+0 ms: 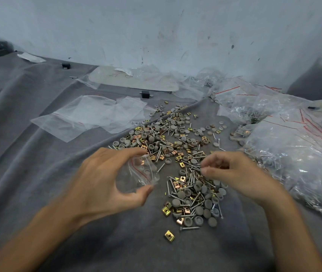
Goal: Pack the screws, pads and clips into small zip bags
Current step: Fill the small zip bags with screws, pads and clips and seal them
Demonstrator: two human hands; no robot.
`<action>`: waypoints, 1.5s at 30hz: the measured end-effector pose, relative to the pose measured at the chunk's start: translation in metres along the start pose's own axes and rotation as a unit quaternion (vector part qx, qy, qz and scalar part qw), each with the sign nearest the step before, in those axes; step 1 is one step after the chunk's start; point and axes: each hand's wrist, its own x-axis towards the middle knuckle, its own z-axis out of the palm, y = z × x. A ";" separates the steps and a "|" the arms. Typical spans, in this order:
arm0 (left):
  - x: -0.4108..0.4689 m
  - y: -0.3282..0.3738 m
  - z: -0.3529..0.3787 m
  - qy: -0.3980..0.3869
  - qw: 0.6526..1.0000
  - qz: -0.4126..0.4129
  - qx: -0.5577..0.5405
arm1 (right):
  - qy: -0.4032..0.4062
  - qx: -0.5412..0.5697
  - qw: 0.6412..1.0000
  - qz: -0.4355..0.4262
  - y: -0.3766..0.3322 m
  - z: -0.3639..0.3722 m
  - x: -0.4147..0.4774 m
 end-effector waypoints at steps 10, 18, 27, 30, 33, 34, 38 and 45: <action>0.001 0.000 0.001 0.030 0.999 0.018 -0.009 | -0.079 -0.167 0.983 0.020 -0.007 0.017 -0.001; 0.002 -0.003 0.003 0.033 0.999 0.033 0.002 | 0.019 -0.066 0.997 -0.028 -0.007 0.018 0.000; 0.002 0.001 0.005 0.032 0.999 0.035 0.015 | -0.014 0.203 0.967 -0.150 -0.039 0.056 -0.002; 0.002 0.001 0.005 0.032 0.999 0.038 0.017 | -0.036 0.190 0.966 -0.170 -0.045 0.068 -0.004; 0.002 0.000 0.005 0.030 0.999 0.035 0.013 | -0.026 0.172 0.970 -0.172 -0.046 0.067 -0.004; 0.002 0.000 0.004 0.030 0.999 0.034 0.011 | -0.014 0.175 0.970 -0.167 -0.045 0.062 -0.004; 0.002 0.000 0.004 0.032 0.999 0.030 0.007 | 0.053 0.156 0.979 -0.117 -0.033 0.041 0.000; 0.002 -0.002 0.003 0.032 0.999 0.022 0.003 | -0.046 0.012 0.996 -0.070 -0.010 0.022 0.001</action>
